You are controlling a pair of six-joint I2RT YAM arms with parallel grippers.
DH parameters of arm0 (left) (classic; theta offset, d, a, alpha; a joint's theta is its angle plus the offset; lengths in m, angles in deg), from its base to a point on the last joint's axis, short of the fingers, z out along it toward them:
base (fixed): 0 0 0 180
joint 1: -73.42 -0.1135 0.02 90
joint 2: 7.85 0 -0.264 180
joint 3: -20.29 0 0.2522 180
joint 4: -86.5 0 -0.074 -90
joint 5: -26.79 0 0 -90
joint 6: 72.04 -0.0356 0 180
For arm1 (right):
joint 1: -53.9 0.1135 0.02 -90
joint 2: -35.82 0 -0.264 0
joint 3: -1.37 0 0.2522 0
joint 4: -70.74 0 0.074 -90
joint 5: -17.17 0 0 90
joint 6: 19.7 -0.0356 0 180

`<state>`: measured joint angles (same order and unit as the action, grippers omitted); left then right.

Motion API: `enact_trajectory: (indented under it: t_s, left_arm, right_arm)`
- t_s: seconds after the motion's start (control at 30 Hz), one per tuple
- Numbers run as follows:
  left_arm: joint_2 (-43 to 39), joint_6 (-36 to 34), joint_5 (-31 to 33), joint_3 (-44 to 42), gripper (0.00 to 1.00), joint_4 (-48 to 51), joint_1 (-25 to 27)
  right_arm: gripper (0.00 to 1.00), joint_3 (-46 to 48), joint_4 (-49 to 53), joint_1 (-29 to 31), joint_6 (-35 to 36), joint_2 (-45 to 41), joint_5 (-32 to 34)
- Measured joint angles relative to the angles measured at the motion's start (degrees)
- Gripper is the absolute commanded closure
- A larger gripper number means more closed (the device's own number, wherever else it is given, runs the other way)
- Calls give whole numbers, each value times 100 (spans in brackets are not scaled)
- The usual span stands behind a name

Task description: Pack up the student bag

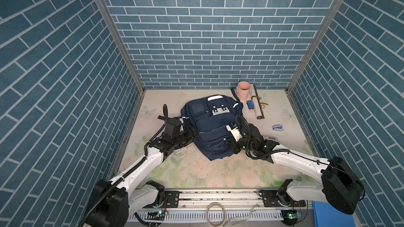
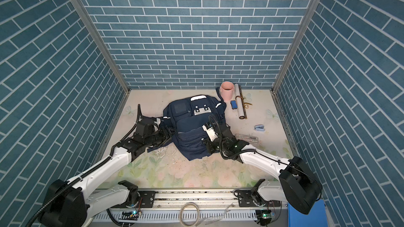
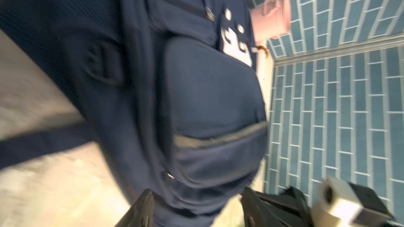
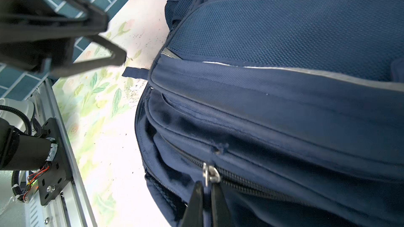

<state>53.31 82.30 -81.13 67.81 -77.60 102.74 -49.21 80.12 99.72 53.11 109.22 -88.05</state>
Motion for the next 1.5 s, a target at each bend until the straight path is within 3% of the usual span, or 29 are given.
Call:
enact_trajectory:
  t_s: [0.2,0.3,0.73,0.97,1.13,1.5]
  left_arm:
    - [188,1285,892,-389,34,-960,1241]
    - [481,1733,1217,-531,34,-1338,1491]
    - [1351,2520,1904,-426,35,-2232,1980]
    - [673,2977,2553,-369,35,-2041,2686]
    - [354,3311,3069,-446,34,-2238,2793]
    - [1615,3915,3086,-752,34,-3480,2804]
  right_arm:
    - [100,11,-96,17,-57,-2,70]
    - [100,92,-199,33,-59,-37,111]
    - [100,271,-319,37,-57,-151,203]
    - [100,271,-341,44,-59,-151,382]
    - [100,348,-435,55,-55,-256,457]
    - [100,586,-595,57,-46,-501,470]
